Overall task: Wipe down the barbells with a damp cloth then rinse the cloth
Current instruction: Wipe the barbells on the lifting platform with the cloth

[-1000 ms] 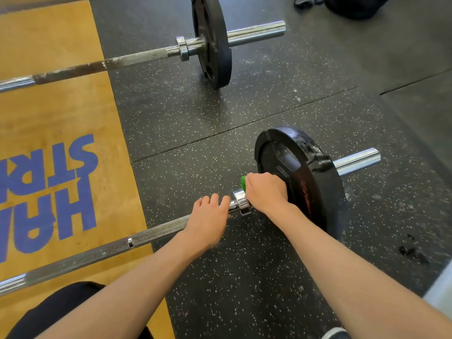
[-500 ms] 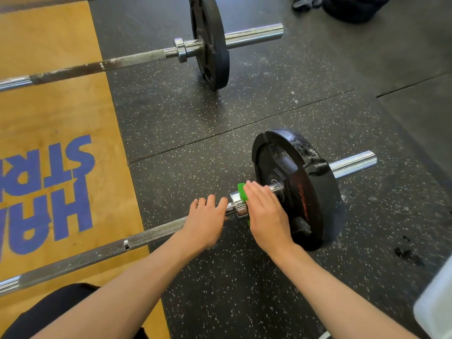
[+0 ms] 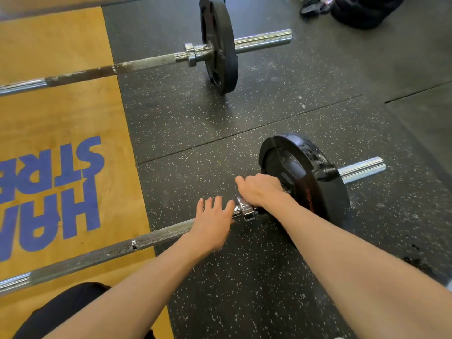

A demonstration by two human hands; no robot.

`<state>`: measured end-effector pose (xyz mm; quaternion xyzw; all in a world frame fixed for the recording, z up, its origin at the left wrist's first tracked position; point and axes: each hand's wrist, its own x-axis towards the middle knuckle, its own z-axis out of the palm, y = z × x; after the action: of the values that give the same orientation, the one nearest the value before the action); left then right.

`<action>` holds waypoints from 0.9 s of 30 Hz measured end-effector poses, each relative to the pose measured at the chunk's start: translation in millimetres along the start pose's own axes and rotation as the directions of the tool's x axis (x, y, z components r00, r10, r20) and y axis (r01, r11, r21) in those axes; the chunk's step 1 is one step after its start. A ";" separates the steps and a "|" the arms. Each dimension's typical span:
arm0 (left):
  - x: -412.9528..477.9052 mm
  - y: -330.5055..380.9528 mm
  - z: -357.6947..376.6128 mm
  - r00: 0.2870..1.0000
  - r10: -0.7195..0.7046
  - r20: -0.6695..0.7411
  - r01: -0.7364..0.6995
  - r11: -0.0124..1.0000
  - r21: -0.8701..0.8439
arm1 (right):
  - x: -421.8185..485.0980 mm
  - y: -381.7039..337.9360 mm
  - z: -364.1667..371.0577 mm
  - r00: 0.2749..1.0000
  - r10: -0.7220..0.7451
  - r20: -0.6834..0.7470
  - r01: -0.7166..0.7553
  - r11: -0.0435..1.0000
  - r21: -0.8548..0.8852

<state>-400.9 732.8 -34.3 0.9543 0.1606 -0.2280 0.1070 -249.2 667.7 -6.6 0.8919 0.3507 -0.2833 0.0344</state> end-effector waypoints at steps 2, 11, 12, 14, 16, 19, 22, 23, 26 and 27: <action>0.3 0.2 0.1 1.000 -0.006 -0.001 0.006 1.000 -0.004 | -8.9 -1.5 5.9 0.992 -0.069 -0.104 0.065 0.997 -0.042; 0.2 1.2 -2.6 1.000 -0.015 0.004 0.015 1.000 -0.018 | -59.2 42.6 74.6 0.803 -0.244 -0.544 0.319 0.947 0.046; 0.0 1.5 -3.2 1.000 -0.014 -0.002 0.014 1.000 -0.022 | -59.1 44.2 75.7 0.796 -0.233 -0.559 0.306 0.951 0.039; -0.9 1.1 -3.5 1.000 -0.006 -0.017 0.005 1.000 -0.023 | -51.6 42.4 70.9 0.774 -0.178 -0.608 0.260 0.964 0.050; -1.6 0.0 -2.3 0.999 0.010 -0.038 -0.011 1.000 -0.012 | -44.7 34.9 55.4 0.770 -0.097 -0.631 0.185 0.980 0.075; -0.7 -1.5 -0.6 0.998 0.018 -0.058 -0.019 1.000 -0.010 | -34.9 21.6 25.4 0.901 -0.054 -0.431 0.054 0.998 -0.013; 0.4 -1.6 -0.3 0.998 0.017 -0.059 -0.018 1.000 -0.004 | -15.9 6.1 0.3 0.989 0.009 -0.150 -0.019 0.998 -0.064; 0.8 -1.3 -0.6 0.998 0.017 -0.053 -0.017 1.000 -0.004 | -8.7 2.6 -3.8 0.997 0.033 -0.071 -0.036 0.999 -0.037; 1.1 -1.0 -0.5 0.999 0.013 -0.038 -0.013 1.000 0.001 | -0.8 -6.1 -1.8 0.999 0.040 -0.016 -0.040 0.999 0.037; 1.4 -0.7 -0.7 0.999 0.011 -0.038 -0.011 1.000 0.002 | -2.2 -5.8 2.6 0.999 0.015 -0.043 -0.014 1.000 0.019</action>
<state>-399.7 734.1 -34.5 0.9594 0.1572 -0.2094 0.1044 -255.4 670.0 -6.8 0.9007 0.3423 -0.2668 0.0207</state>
